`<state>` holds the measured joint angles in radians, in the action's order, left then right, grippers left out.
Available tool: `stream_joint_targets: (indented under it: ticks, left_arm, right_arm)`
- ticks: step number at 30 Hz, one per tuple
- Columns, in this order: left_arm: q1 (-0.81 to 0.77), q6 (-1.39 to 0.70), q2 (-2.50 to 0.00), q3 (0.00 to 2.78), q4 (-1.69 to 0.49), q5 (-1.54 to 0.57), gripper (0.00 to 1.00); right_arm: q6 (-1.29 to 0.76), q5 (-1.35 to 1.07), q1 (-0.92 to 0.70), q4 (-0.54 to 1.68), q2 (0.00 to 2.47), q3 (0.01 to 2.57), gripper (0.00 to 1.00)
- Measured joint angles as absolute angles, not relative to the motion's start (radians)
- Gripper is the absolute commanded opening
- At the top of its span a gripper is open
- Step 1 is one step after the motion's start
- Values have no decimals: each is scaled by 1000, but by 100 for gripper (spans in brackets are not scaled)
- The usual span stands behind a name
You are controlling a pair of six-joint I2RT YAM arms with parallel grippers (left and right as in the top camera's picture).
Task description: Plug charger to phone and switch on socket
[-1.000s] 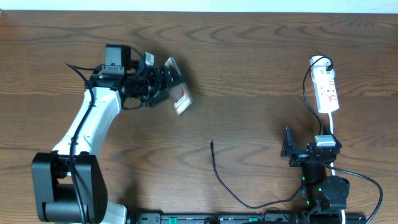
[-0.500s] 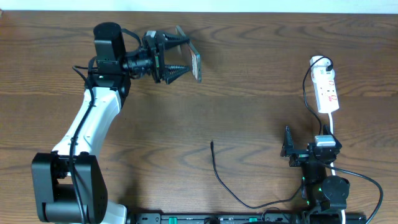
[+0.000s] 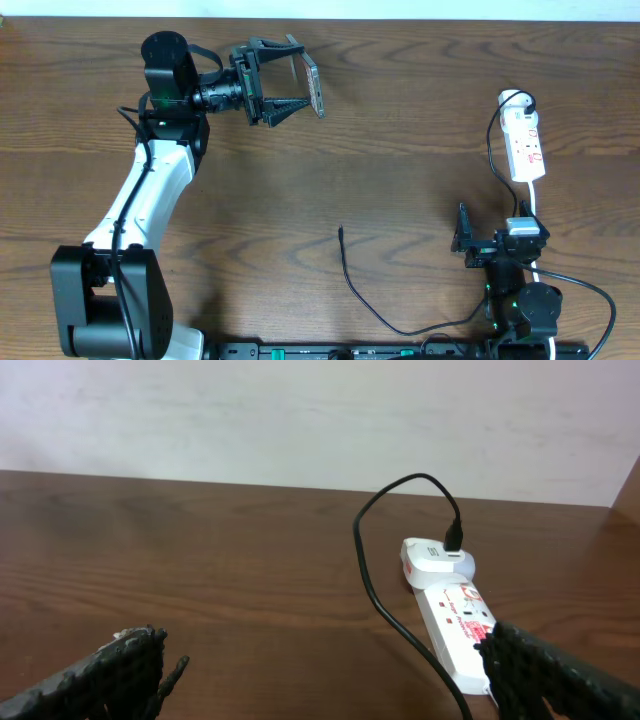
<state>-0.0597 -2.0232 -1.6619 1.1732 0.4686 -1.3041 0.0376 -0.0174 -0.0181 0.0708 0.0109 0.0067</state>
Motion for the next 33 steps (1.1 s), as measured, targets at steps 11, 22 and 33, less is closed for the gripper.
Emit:
stream_joint_targets:
  ticks: [11, 22, 33]
  left_arm:
    - [-60, -2024, -1662, 1173, 469, -1340, 8]
    - [-60, -2023, -1662, 1173, 469, -1360, 7]
    - [-60, -2023, -1662, 1173, 469, -1360, 7]
  right_arm:
    - [38, -17, -18, 71, 11, 7, 99]
    - [38, -17, -18, 71, 11, 7, 99]
    - [38, -17, -18, 71, 11, 7, 99]
